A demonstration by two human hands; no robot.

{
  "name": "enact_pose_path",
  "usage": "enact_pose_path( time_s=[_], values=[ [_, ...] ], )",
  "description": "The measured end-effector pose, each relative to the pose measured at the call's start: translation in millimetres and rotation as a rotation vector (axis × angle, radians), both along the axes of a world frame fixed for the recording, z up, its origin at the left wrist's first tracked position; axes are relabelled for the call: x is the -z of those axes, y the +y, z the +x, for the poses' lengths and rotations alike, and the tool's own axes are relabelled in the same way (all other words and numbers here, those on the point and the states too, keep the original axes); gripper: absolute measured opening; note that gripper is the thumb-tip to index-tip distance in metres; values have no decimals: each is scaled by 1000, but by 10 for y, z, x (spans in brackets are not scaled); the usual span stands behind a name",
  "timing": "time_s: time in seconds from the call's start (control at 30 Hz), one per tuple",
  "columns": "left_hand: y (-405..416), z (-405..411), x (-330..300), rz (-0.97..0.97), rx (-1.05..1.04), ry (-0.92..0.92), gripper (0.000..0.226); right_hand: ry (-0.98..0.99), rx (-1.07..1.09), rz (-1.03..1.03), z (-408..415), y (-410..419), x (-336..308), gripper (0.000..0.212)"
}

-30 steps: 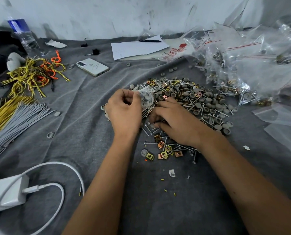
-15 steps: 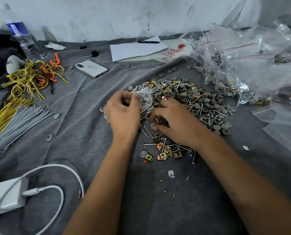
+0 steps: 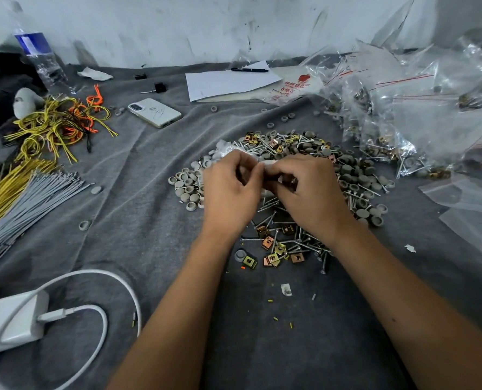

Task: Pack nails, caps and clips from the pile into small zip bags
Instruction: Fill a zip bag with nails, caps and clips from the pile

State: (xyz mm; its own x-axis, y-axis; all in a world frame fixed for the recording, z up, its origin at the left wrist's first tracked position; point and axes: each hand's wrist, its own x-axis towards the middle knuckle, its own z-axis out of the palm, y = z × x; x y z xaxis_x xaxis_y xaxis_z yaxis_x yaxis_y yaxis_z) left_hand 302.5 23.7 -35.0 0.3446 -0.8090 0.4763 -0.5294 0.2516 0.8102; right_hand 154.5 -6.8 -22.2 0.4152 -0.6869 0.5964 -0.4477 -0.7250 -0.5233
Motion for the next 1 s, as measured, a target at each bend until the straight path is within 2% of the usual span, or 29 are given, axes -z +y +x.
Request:
enact_pose_path(
  time_s=[0.13,0.33,0.47,0.53,0.63,0.73,0.87,1.0],
  values=[
    [14,11,-48,-52,-82,70,13,114,-97,10,26,11,12,16],
    [61,108,-112,-146,-358,197,16,12,-11,-195,112,85,0,12],
    [79,127,-154,-201,-486,218,16,-44,18,-281,189,142,6,13],
    [75,146,-160,-229,-518,246,15,29,-11,-243,208,148,13,15],
    [76,166,-169,-236,-550,269,13,301,-163,-125,241,166,59,21],
    [70,166,-160,-225,-547,283,14,440,-242,-48,277,179,101,26],
    [66,160,-154,-217,-518,276,15,423,-283,4,275,158,94,15],
    [60,140,-142,-191,-474,260,19,369,-264,51,253,159,106,15]
  ],
)
